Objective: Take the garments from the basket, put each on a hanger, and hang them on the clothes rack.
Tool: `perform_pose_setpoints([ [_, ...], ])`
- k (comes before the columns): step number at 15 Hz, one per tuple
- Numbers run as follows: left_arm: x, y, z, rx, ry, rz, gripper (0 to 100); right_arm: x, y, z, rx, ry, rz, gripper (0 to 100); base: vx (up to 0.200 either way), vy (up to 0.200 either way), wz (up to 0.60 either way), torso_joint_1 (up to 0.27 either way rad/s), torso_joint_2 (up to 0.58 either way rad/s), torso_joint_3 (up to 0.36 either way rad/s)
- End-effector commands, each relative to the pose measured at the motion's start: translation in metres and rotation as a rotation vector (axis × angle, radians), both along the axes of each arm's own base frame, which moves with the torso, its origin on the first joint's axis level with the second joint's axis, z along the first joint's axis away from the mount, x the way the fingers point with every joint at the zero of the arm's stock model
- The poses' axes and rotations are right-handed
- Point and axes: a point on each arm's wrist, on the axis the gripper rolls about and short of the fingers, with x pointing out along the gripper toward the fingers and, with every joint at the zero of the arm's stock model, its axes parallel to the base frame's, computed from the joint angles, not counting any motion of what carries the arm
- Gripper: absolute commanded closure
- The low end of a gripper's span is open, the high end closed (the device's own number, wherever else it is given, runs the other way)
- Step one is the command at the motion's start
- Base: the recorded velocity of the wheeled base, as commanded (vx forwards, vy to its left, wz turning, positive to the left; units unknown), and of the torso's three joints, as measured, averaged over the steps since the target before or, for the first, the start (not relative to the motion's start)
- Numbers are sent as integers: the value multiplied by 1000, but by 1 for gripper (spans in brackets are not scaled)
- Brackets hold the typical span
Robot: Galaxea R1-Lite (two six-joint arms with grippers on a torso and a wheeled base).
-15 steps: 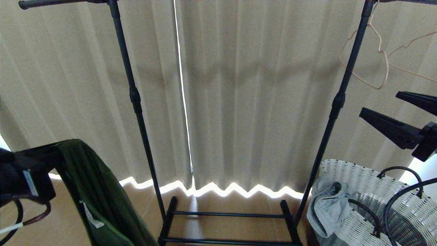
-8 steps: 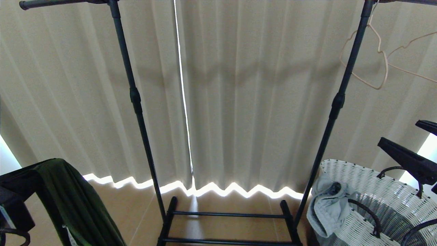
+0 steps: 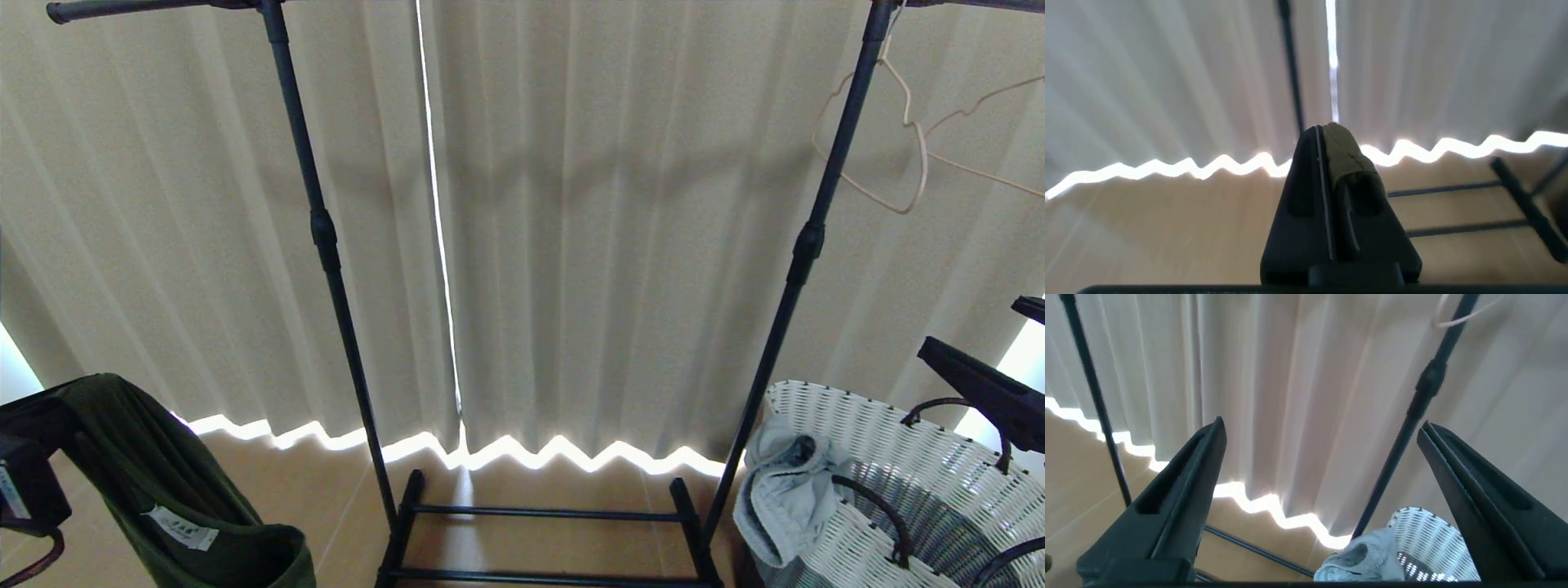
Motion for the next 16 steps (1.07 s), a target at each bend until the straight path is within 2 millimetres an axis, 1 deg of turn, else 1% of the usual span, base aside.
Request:
perform_pose_setpoints([
  [1, 5, 2, -2, 2, 14, 29, 100, 1, 0, -1, -1, 8, -3, 0, 0, 0, 0, 0, 0, 0],
  [9, 4, 2, -8, 9, 24, 20, 100, 0, -1, -4, -3, 14, -3, 0, 0, 0, 0, 0, 0, 0],
  [11, 3, 1, -15, 13, 16, 14, 100, 0, 0, -5, -4, 21, -3, 0, 0, 0, 0, 0, 0, 0],
  [13, 4, 1, -14, 18, -13, 13, 100, -1, -1, -4, -3, 17, -3, 0, 0, 0, 0, 24, -200, -154],
  [16, 5, 1, -14, 19, -25, 10, 100, -1, -1, -4, -3, 17, -2, 0, 0, 0, 0, 77, -251, -303],
])
